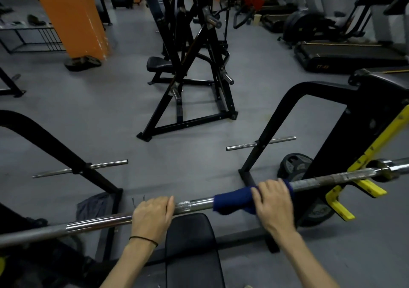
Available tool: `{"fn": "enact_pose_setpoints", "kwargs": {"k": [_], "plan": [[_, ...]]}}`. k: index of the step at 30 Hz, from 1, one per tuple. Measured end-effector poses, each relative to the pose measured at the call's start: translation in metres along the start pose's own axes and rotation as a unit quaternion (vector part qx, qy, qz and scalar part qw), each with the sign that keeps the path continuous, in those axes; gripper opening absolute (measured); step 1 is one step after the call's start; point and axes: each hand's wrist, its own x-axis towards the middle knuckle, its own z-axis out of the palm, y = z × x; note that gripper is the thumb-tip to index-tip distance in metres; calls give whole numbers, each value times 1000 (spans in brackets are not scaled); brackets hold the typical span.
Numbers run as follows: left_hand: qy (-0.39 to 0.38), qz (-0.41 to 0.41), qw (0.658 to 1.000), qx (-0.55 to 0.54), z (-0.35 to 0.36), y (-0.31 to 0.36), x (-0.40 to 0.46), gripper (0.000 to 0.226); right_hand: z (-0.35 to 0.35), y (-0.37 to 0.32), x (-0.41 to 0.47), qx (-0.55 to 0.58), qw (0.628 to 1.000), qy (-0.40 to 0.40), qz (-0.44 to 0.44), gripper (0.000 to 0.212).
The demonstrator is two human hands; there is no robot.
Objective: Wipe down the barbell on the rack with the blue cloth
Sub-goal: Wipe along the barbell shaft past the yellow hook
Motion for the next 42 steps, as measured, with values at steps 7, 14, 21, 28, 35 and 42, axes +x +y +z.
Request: {"fn": "enact_pose_setpoints", "kwargs": {"k": [7,14,21,28,35,42], "plan": [[-69,-54,996,31,6,8,9,59,27,-155,-34,72,997,-34,-7,23],[-51,6,997,62,12,-5,3,63,3,1,-3,-16,998,-28,-48,33],[-72,-56,996,6,11,7,7,70,24,-111,-19,30,998,12,46,24],[21,64,997,43,0,29,2,49,14,-26,-16,7,996,-30,-80,47],[-23,32,999,-7,11,36,10,48,22,-35,-13,-4,992,53,114,31],[-354,9,935,-28,-29,38,56,39,28,-113,-22,71,987,-73,-124,30]]}}
